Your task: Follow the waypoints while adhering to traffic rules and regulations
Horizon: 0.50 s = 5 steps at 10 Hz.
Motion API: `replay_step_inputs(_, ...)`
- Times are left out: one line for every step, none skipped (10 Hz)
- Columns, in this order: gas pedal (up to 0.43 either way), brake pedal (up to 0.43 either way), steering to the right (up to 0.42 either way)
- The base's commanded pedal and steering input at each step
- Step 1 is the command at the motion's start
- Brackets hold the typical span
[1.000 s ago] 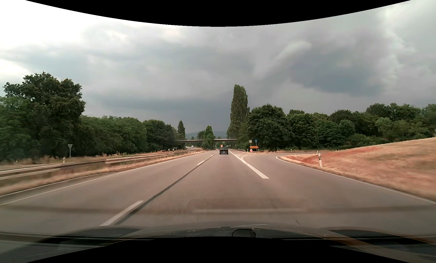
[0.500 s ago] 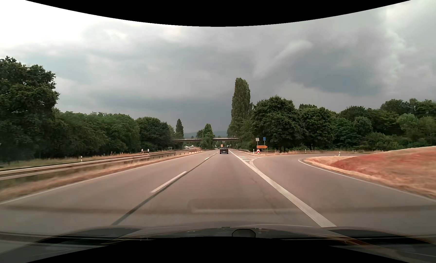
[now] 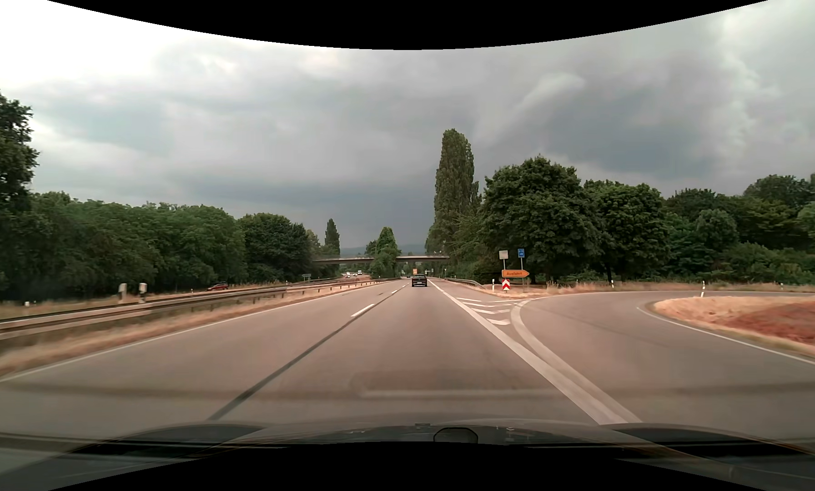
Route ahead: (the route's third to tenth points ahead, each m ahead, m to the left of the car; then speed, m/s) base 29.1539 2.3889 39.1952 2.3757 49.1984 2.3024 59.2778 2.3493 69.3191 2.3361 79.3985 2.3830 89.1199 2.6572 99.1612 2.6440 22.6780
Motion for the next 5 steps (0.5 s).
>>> replay_step_inputs(0.209,0.000,-0.002)
replay_step_inputs(0.209,0.000,-0.002)
replay_step_inputs(0.209,0.000,-0.002)
replay_step_inputs(0.209,0.000,-0.002)
replay_step_inputs(0.209,0.000,-0.002)
